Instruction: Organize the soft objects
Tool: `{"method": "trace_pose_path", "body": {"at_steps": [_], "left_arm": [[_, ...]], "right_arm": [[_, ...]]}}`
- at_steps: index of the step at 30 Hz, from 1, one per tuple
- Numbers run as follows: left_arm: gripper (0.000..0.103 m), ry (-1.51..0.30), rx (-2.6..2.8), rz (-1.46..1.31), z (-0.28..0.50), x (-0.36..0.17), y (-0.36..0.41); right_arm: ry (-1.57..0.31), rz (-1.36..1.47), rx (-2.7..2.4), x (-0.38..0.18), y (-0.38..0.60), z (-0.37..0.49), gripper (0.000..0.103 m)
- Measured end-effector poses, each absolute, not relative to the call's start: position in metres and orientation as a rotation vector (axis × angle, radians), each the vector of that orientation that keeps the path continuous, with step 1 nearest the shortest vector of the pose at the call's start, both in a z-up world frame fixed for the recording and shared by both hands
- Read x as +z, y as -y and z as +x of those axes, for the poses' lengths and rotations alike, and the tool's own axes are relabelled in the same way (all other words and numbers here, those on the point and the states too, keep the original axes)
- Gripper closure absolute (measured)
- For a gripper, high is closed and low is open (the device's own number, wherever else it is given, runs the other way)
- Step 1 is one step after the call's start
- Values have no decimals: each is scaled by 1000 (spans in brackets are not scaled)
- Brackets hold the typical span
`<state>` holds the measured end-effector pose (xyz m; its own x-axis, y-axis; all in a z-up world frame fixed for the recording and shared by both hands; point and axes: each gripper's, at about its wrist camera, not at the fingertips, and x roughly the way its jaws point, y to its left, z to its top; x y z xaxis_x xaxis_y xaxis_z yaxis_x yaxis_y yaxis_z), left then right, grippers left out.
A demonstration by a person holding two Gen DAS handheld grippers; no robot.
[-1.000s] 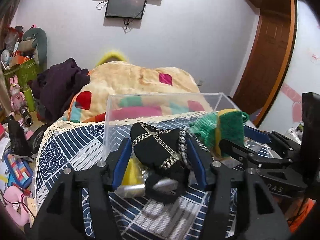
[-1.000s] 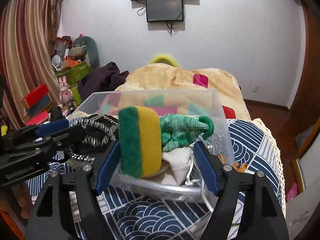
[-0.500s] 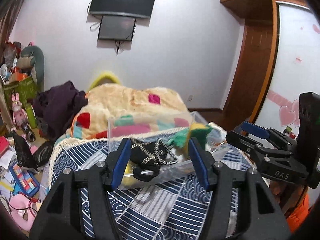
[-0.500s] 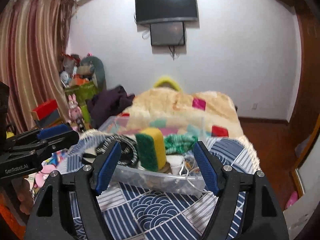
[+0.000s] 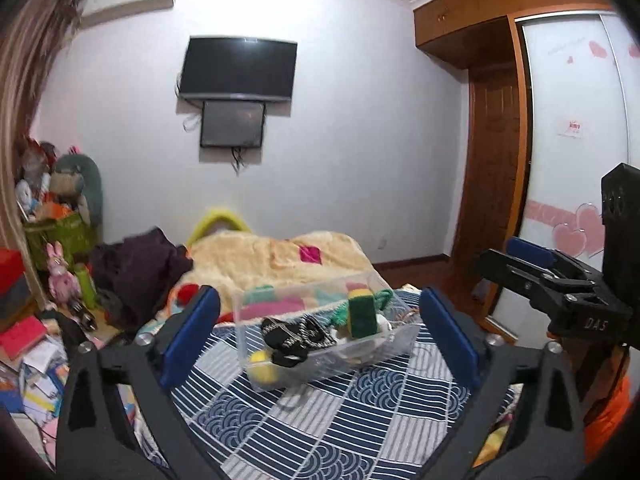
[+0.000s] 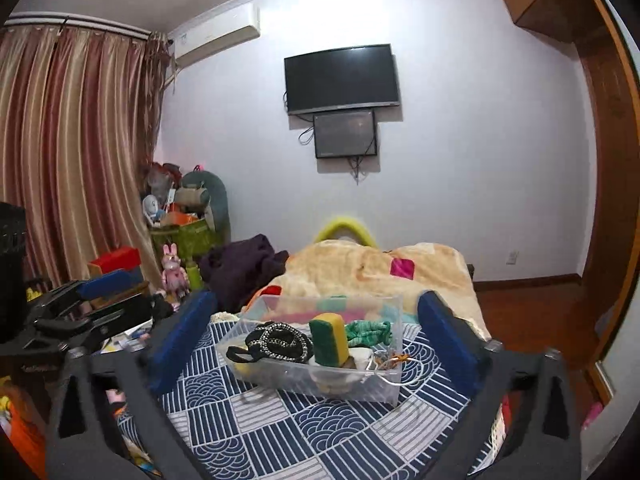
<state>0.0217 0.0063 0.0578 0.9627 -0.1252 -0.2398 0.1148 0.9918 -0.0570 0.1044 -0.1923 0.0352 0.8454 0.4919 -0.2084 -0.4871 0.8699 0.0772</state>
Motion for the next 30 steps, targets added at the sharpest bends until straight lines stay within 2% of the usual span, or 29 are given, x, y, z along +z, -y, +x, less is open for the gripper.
{"method": "trace_pose_path", "body": {"at_steps": [30], "left_arm": [[0,-221,-104,-38,5,60,-4]], "right_arm": [[-213,16,498,28,194,81,0]]}}
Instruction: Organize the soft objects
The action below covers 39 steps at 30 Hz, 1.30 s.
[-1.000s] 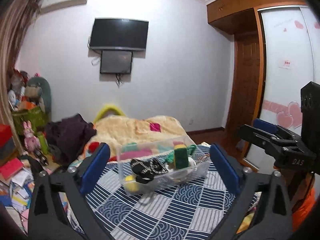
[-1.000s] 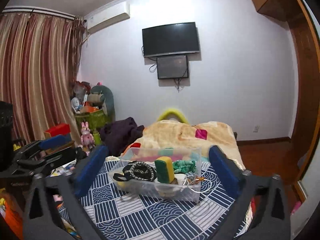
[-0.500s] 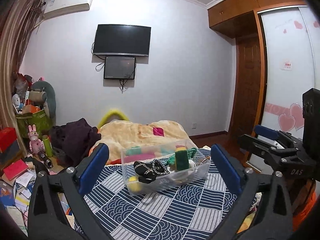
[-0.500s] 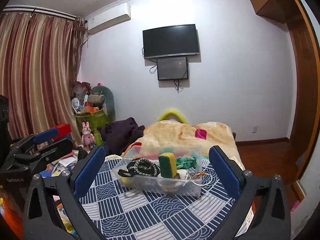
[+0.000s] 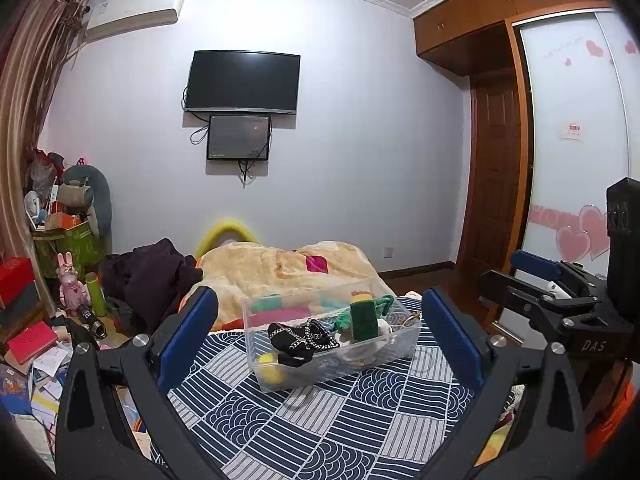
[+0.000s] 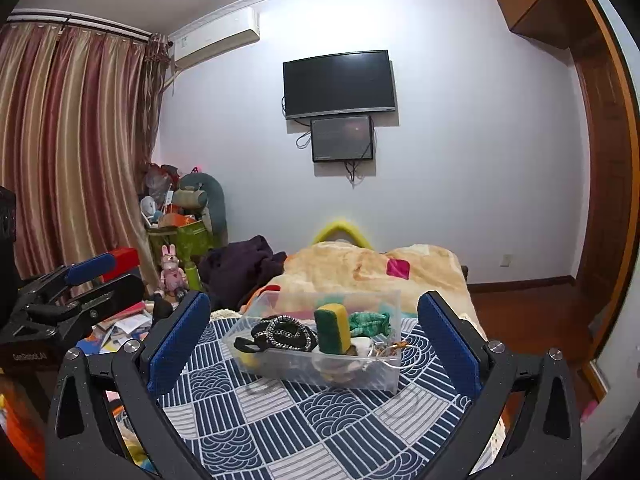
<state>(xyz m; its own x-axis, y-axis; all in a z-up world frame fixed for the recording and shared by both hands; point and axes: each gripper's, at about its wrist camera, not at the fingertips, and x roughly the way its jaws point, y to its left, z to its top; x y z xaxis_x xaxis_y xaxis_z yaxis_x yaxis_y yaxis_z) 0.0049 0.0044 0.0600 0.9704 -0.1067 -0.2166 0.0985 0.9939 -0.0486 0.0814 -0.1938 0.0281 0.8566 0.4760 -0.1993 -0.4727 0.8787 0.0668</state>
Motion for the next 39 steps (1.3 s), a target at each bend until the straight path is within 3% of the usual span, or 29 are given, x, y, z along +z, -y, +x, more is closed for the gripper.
{"method": "trace_pose_path", "body": {"at_steps": [39], "left_arm": [[0,-243,-124,-37,5,58,-3]], "right_arm": [[-224,34,493,30,195,77,0]]}}
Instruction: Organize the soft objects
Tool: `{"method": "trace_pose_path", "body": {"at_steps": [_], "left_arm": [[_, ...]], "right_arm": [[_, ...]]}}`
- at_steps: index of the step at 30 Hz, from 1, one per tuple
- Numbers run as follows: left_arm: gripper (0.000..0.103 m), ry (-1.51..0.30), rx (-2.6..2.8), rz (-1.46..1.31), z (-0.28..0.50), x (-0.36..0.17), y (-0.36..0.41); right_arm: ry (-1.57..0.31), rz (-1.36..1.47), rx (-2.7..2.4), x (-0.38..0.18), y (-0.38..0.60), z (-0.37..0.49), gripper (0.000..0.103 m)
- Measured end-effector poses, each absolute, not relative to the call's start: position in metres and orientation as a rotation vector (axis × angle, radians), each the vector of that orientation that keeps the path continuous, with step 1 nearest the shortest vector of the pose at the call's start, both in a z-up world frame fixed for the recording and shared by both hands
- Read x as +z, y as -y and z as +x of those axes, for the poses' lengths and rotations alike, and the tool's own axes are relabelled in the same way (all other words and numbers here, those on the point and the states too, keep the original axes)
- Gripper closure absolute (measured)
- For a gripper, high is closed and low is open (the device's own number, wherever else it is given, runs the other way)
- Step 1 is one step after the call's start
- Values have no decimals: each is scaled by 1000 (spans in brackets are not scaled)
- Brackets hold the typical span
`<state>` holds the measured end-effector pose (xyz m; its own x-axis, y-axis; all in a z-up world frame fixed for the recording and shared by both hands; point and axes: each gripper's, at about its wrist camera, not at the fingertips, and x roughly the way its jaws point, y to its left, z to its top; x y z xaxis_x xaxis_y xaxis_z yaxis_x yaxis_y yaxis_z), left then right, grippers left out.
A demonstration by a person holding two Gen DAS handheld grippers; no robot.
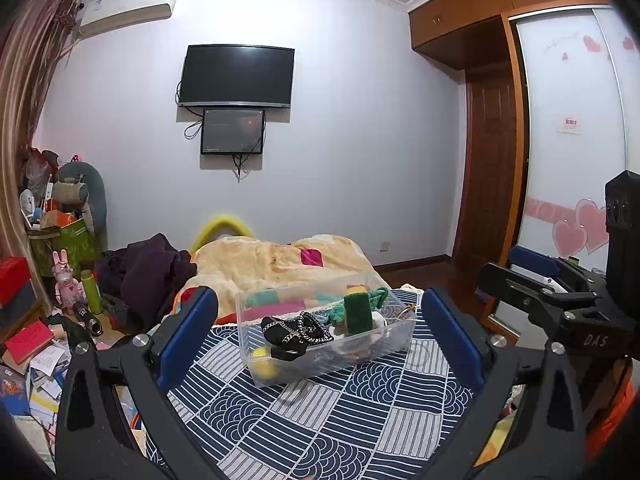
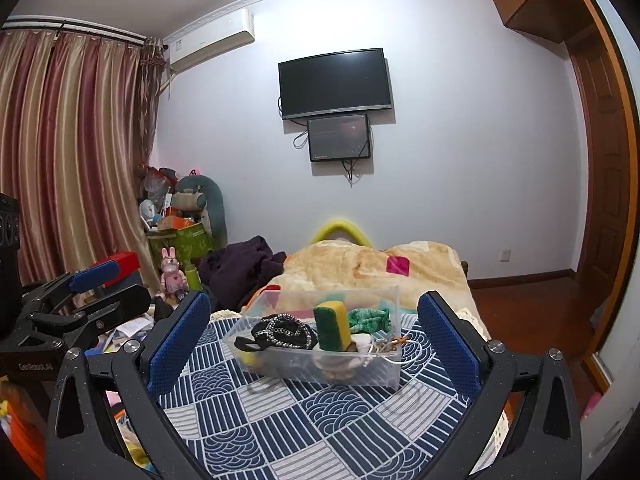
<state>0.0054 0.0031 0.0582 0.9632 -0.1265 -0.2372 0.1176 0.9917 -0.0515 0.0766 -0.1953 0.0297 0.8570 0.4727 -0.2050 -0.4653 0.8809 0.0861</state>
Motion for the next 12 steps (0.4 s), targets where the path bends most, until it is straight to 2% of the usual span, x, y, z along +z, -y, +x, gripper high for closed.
{"method": "trace_pose_path", "body": {"at_steps": [12], "left_arm": [[0,-246,-118,-38,6,58,-2]], "right_arm": [[-229,42,494,29,194,76,0]]}}
